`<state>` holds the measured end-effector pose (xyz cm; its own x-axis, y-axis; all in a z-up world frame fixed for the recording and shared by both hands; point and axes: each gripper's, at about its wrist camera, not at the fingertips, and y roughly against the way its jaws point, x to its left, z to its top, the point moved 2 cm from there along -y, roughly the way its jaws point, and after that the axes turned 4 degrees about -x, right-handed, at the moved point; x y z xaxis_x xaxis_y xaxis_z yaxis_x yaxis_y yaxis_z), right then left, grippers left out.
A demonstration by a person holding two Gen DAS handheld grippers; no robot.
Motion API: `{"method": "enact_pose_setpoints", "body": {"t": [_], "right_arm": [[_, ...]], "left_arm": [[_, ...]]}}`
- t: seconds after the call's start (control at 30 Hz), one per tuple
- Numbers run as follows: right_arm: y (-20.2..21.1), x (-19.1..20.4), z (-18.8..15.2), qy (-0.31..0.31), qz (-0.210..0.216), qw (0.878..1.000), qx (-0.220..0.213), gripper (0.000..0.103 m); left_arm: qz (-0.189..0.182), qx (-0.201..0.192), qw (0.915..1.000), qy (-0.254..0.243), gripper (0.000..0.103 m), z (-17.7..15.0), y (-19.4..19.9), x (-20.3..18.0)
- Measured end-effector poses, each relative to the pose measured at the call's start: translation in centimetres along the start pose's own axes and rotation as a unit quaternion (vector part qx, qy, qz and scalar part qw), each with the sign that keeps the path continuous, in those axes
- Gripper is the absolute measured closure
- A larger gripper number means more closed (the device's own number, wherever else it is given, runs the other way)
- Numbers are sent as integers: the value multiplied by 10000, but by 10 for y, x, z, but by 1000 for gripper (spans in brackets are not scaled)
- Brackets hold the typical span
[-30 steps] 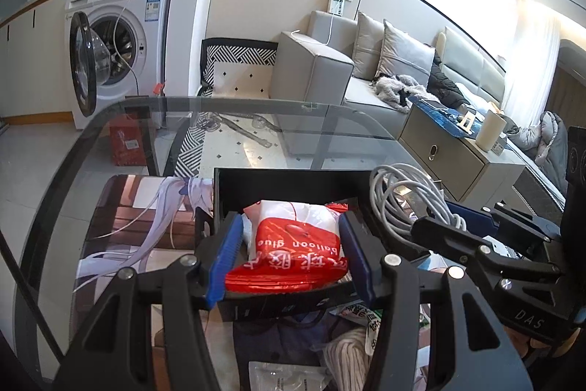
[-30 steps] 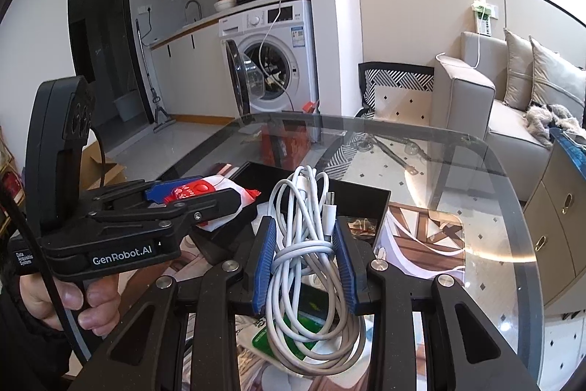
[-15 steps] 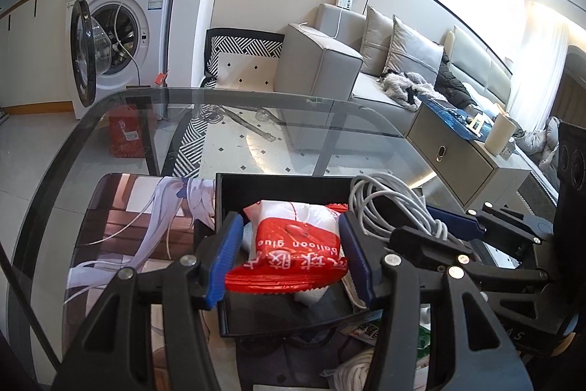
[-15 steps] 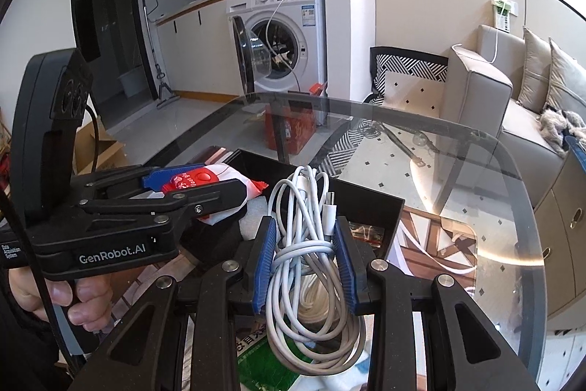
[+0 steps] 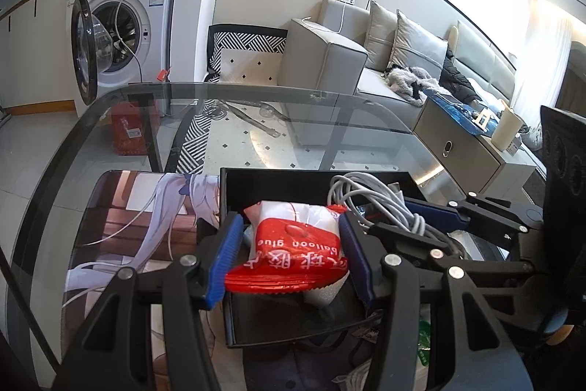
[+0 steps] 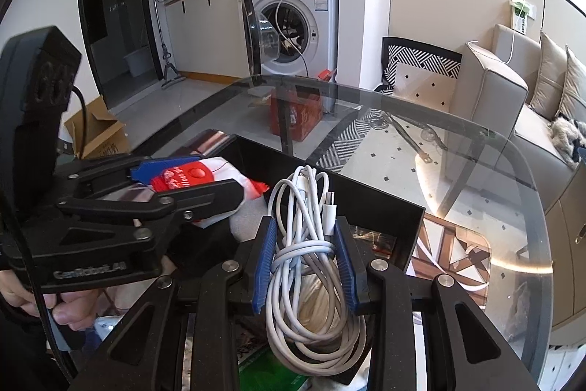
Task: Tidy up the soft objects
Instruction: 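Lower the red packet into the box with the left gripper while the right gripper lowers the cables in, then open both grippers and withdraw them from the box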
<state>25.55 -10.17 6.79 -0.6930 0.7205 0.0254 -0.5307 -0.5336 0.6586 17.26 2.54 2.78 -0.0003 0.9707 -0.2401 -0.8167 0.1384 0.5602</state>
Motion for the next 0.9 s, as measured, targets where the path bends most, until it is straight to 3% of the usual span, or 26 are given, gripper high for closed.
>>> {"method": "enact_pose_setpoints", "body": {"t": [0.27, 0.4, 0.5, 0.57, 0.6, 0.63, 0.67, 0.9], "right_arm": [[-13, -3, -4, 104, -21, 9999, 73, 71], [-6, -7, -1, 80, -67, 9999, -138, 69], [13, -13, -1, 51, -242, 9991, -358, 50], [30, -16, -4, -73, -334, 9983, -462, 37], [36, -18, -6, -127, -362, 9980, -495, 19], [45, -20, -9, -232, -425, 9972, -563, 5], [53, -21, -12, -316, -461, 9964, -644, 2], [99, -24, -45, -932, -463, 9908, -868, 1]], "left_arm": [[10, 26, 10000, -81, 50, 0, -4, -1], [6, 28, 9999, -113, 49, -1, -2, -2], [7, 47, 9999, -157, 45, -1, 2, -3], [-77, 25, 9998, -200, 30, -3, 9, -6], [-85, -10, 9997, -231, 26, -3, 13, -8], [-3, -63, 9996, -277, 13, -4, 18, -9], [96, -152, 9993, -335, 4, -5, 25, -11], [218, -441, 9968, -624, 0, -19, 59, -11]]}}
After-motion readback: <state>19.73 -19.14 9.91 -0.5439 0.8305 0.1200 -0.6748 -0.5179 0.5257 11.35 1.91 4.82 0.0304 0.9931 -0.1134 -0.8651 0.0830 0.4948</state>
